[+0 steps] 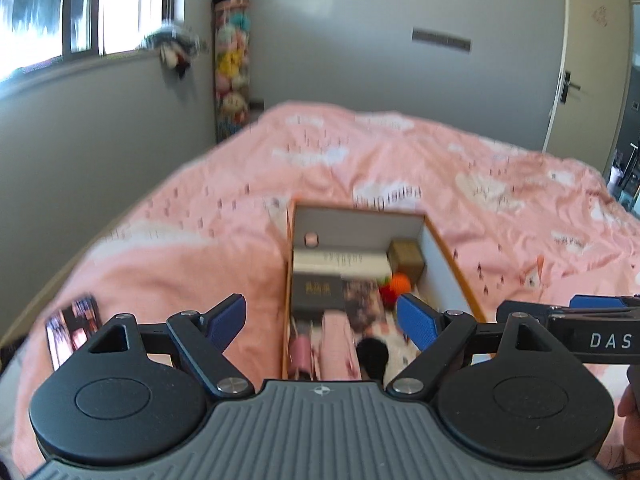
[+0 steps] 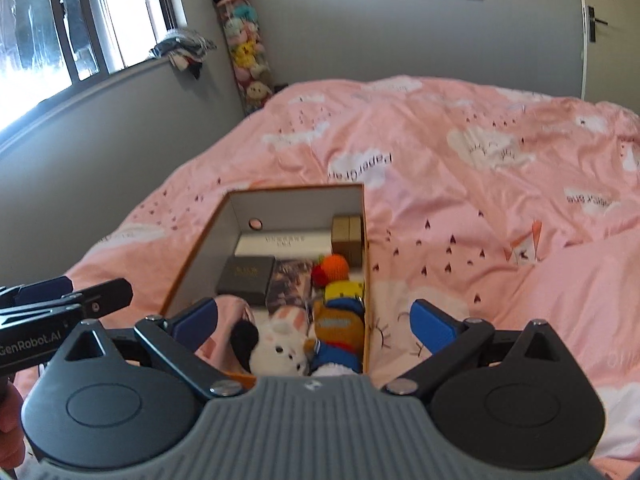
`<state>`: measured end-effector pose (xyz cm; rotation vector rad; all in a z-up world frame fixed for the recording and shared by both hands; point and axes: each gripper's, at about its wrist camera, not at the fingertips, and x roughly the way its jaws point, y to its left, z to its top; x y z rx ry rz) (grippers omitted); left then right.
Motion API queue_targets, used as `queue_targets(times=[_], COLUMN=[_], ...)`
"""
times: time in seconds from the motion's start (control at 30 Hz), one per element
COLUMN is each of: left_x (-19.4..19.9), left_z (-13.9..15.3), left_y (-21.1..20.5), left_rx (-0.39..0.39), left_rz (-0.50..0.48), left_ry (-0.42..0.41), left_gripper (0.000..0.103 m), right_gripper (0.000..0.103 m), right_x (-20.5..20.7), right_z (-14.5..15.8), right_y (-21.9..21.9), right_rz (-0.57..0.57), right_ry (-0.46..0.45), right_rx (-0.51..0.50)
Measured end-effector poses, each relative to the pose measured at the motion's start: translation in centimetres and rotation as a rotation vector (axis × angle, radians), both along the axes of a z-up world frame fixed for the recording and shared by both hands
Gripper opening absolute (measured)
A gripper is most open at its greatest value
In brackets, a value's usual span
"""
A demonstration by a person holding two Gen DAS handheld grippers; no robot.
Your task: Organize objects
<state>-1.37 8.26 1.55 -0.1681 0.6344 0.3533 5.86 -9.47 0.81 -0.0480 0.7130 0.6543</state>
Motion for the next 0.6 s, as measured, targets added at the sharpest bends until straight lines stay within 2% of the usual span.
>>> queue_targets(times=[0.17, 0.27, 0.33, 0.6], left_x=[0.2, 0.7, 0.8, 0.4], left_z=[-2.9, -4.9, -5.7, -5.2], left_y=[-0.4, -0.9, -1.0, -1.0], left_rx=[-0.036, -0.048, -0.066, -0.065], left_rz=[-0.005, -0.028, -0.043, -0.042], left_ry=[0.079, 0.159, 0.185, 0.154], left_gripper=[0.099, 0.095, 0.093, 0.093], right_gripper=[0.102, 0.102, 0.102, 0.102], right_x=[0.0, -0.2, -0.2, 0.1], right_z=[-1.9, -2.5, -2.8, -3.4], right_y=[1.1, 1.4, 1.5, 1.6], right_rz=[-0.004, 0.014, 0.013, 0.021], right_ry=[-0.014, -0.012, -0.012, 0.011], right_rx=[-0.093, -0.112, -0.122, -0.13])
